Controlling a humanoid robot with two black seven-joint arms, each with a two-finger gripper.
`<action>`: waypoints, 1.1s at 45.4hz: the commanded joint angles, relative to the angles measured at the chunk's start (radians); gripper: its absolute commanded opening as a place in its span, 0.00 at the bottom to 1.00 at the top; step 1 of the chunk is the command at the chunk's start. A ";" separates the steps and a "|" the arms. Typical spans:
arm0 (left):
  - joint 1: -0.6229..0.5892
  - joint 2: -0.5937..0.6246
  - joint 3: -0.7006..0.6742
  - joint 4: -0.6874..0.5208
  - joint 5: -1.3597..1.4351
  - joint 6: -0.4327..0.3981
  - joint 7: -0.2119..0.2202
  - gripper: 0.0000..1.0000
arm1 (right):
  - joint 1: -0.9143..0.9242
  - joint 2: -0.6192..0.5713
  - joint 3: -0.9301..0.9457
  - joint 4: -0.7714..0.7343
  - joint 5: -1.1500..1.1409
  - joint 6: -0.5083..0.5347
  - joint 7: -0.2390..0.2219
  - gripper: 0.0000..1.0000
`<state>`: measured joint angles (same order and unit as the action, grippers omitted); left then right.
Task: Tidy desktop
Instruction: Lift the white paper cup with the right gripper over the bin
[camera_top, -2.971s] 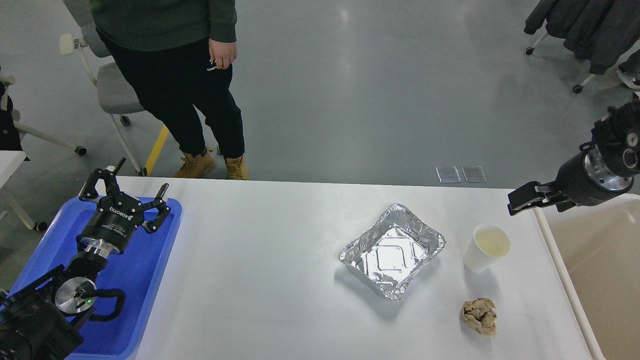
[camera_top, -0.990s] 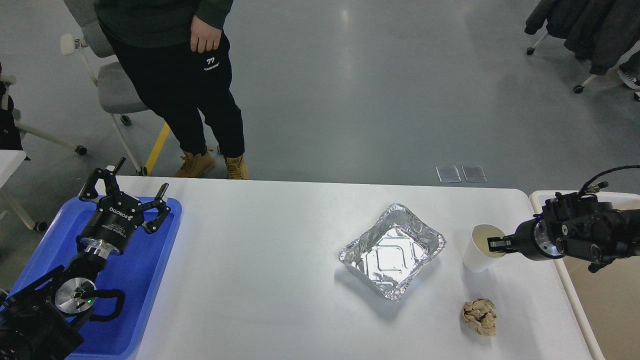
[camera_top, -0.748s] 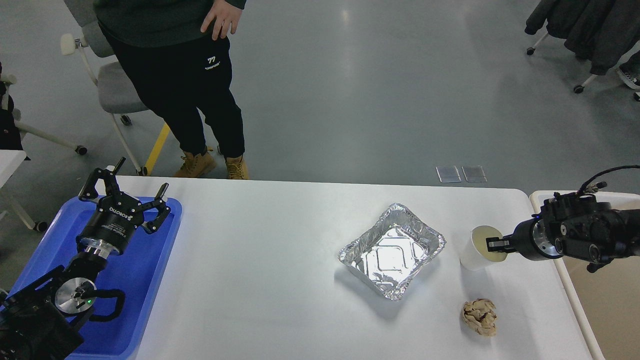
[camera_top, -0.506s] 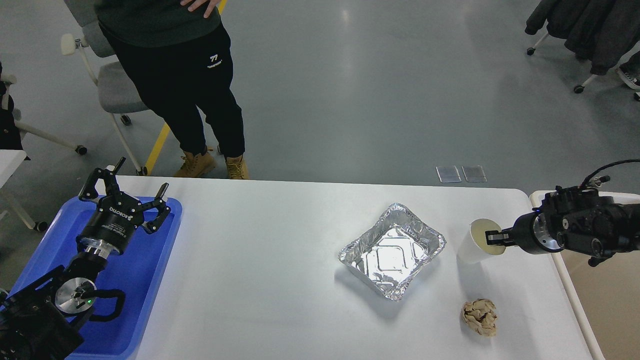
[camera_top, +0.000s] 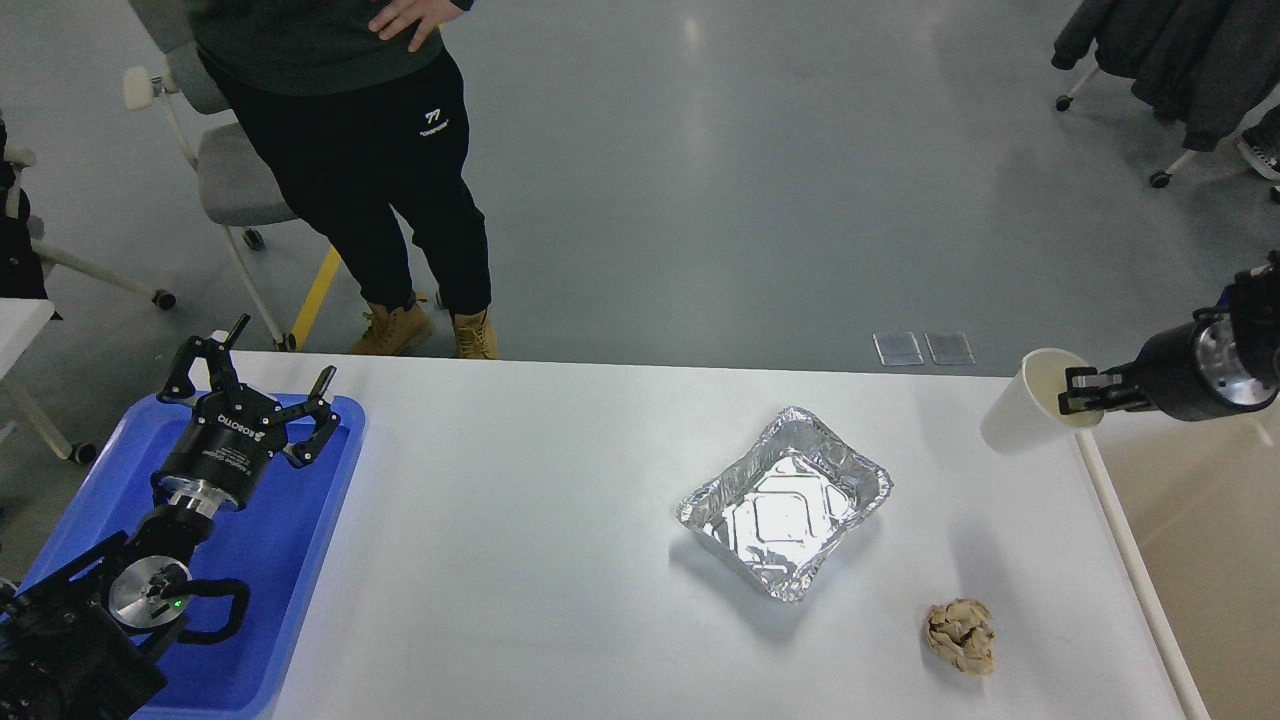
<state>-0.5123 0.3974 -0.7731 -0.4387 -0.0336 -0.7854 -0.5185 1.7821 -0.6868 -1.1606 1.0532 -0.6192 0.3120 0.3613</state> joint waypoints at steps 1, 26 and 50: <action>0.000 0.000 0.000 0.000 0.000 0.000 0.000 0.99 | 0.272 -0.122 -0.027 0.074 -0.033 0.191 0.004 0.00; 0.000 0.000 0.000 0.000 0.000 0.000 0.000 0.99 | 0.543 -0.154 -0.005 0.071 -0.057 0.467 -0.004 0.00; 0.000 0.000 0.000 0.000 0.000 0.000 0.000 0.99 | 0.334 -0.198 0.036 -0.198 -0.151 0.454 -0.010 0.00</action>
<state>-0.5123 0.3973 -0.7731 -0.4387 -0.0338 -0.7854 -0.5185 2.2706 -0.8603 -1.1485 1.0639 -0.7324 0.7722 0.3524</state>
